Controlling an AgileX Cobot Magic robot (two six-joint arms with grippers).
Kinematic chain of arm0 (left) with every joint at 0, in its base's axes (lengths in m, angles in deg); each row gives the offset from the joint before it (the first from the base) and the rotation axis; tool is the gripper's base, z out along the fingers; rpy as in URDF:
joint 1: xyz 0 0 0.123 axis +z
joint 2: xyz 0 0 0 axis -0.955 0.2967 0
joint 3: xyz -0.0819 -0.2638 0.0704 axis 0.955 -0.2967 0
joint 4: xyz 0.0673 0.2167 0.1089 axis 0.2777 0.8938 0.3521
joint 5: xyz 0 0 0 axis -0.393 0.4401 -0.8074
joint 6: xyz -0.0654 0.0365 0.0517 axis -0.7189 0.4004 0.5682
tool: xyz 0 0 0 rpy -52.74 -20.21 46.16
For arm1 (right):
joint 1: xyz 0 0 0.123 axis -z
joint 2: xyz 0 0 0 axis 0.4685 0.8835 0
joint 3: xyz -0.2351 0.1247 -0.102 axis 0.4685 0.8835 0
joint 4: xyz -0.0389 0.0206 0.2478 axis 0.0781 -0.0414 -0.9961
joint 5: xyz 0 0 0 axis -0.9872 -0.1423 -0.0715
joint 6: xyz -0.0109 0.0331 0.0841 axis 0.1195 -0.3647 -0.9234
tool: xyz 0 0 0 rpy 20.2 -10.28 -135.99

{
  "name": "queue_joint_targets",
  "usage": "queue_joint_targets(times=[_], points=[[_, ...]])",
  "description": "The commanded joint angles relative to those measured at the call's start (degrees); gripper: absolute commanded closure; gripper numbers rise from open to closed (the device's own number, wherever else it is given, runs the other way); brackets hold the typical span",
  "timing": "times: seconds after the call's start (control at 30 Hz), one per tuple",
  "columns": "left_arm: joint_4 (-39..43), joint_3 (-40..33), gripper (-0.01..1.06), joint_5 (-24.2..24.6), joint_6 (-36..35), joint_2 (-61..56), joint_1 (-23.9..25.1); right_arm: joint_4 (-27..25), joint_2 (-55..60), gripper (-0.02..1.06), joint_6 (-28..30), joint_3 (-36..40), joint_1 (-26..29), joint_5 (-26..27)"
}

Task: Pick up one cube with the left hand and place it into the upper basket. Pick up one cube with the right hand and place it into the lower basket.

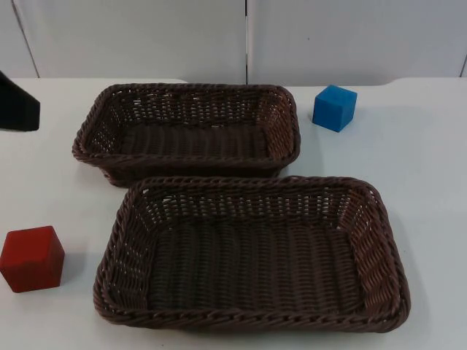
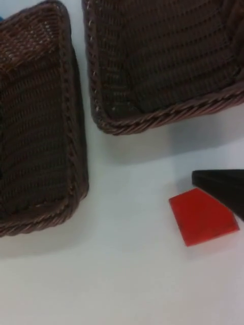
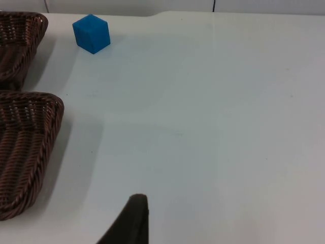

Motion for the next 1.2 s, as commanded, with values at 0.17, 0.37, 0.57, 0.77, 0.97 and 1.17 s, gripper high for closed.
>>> queue_joint_targets(times=[0.17,0.37,0.57,0.77,0.97,1.17], points=[[-1.15,2.19,0.00,-4.44,0.35,5.96,0.03,0.19,-0.18,-0.01,-0.10,0.12,0.30,0.34],[-0.93,3.02,0.00,-7.38,0.84,12.45,-2.98,0.19,-0.18,-0.01,-0.10,0.12,0.30,0.34],[-0.52,3.02,0.00,-12.36,0.47,19.07,-6.38,0.19,-0.18,-0.01,-0.10,0.12,0.30,0.34],[1.28,3.02,0.00,-16.82,-2.20,24.50,-6.53,0.19,-0.18,-0.01,-0.10,0.12,0.30,0.34],[9.77,3.02,0.00,-19.00,-11.35,26.78,-6.53,0.19,-0.18,-0.01,-0.10,0.12,0.30,0.34],[21.32,3.02,0.00,-19.47,-23.95,28.36,-6.53,0.19,-0.18,-0.01,-0.10,0.12,0.30,0.34]])
